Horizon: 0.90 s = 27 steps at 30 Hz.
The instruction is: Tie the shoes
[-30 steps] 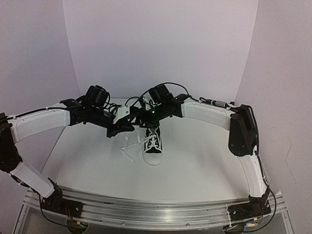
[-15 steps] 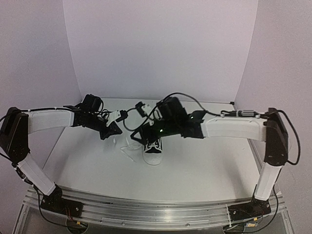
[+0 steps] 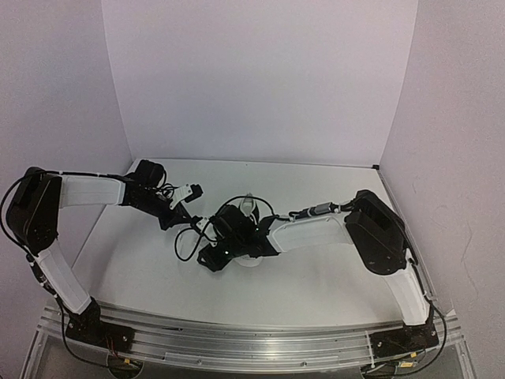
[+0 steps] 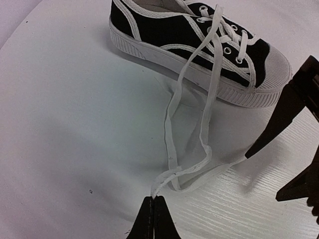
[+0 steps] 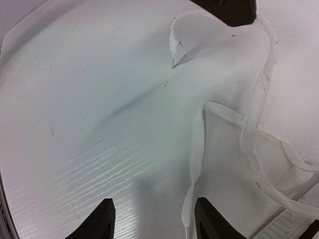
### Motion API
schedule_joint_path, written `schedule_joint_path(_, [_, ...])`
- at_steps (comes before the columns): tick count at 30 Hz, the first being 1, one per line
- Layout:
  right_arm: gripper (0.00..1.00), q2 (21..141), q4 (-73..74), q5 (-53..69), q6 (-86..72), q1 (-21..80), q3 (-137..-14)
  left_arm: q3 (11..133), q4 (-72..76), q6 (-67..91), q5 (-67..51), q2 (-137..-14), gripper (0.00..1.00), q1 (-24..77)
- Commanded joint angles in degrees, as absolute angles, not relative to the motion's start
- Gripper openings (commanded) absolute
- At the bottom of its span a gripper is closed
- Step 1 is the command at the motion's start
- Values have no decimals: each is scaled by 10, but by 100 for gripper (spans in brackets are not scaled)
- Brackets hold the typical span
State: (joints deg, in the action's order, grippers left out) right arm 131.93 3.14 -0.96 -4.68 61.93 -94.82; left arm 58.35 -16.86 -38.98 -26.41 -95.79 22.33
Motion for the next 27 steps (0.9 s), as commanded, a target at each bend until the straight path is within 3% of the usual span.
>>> schedule_joint_path(1, [50,1348,52,-25,-44,621,-984,599,-155,-387,-275,-964,0,224])
schedule_joint_path(10, [48,1376,76,-62,-46,621,-981,600,-157,-390,-276,-963,0,224])
schedule_joint_path(11, [43,1378,79,-59,-47,621,-983,600,-158,-391,-276,-962,0,224])
schedule_joint_path(15, [4,1369,92,-60,-59,621,-971,596,-164,-400,-280,-958,0,224])
schedule_joint_path(16, [0,1360,92,-62,-62,621,-962,595,-166,-404,-282,-957,0,224])
schedule_joint_path(27, [0,1198,94,105,-172,580,-900,577,-221,-473,-316,-948,0,241])
